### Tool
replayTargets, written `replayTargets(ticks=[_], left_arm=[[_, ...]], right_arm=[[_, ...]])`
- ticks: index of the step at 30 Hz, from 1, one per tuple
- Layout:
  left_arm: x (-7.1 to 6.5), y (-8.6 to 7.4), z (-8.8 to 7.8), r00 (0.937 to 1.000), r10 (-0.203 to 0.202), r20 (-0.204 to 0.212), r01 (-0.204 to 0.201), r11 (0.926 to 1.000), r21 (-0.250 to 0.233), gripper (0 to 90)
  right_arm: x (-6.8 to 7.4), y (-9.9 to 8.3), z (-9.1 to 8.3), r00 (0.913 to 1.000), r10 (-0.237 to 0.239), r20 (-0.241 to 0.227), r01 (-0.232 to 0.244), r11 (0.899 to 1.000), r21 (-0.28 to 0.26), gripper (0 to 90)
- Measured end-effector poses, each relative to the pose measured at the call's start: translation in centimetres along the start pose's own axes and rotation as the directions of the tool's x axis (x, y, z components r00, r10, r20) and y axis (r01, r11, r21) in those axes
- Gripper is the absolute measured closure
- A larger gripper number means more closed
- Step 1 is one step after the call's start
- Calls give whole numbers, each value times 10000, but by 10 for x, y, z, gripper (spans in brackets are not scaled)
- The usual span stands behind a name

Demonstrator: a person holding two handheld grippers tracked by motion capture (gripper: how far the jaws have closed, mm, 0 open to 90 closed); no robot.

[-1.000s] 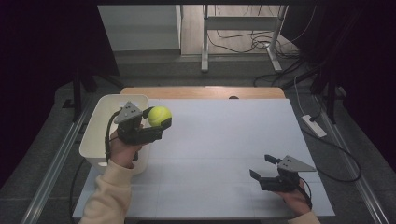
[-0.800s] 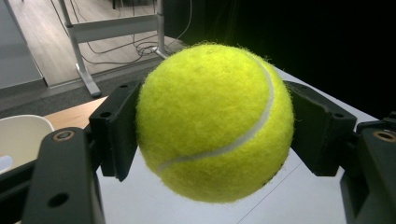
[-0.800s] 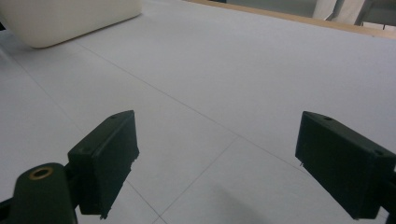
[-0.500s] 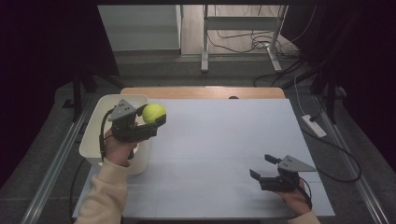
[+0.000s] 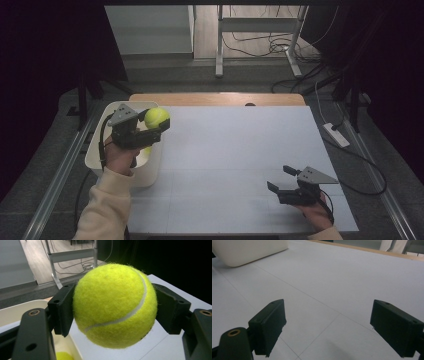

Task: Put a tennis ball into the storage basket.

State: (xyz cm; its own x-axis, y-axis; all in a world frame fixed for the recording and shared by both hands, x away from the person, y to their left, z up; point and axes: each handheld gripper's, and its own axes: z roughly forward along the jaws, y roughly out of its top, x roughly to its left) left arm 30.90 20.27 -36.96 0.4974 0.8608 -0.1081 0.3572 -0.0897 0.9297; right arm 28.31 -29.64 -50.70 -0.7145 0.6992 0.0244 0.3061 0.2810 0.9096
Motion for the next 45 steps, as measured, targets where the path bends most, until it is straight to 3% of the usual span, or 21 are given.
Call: replayTargets(ticks=[21, 45], left_arm=[[24, -4, -4, 9960, -365, -817, 379, 9992, 161, 263], [54, -10, -15, 9784, -844, -1889, 889, 9959, 154, 262]], right_arm=[[0, 0, 0, 10000, -24, -9, 24, 10000, 29, 132], [1, 0, 1, 10000, -23, -7, 23, 10000, 61, 132]])
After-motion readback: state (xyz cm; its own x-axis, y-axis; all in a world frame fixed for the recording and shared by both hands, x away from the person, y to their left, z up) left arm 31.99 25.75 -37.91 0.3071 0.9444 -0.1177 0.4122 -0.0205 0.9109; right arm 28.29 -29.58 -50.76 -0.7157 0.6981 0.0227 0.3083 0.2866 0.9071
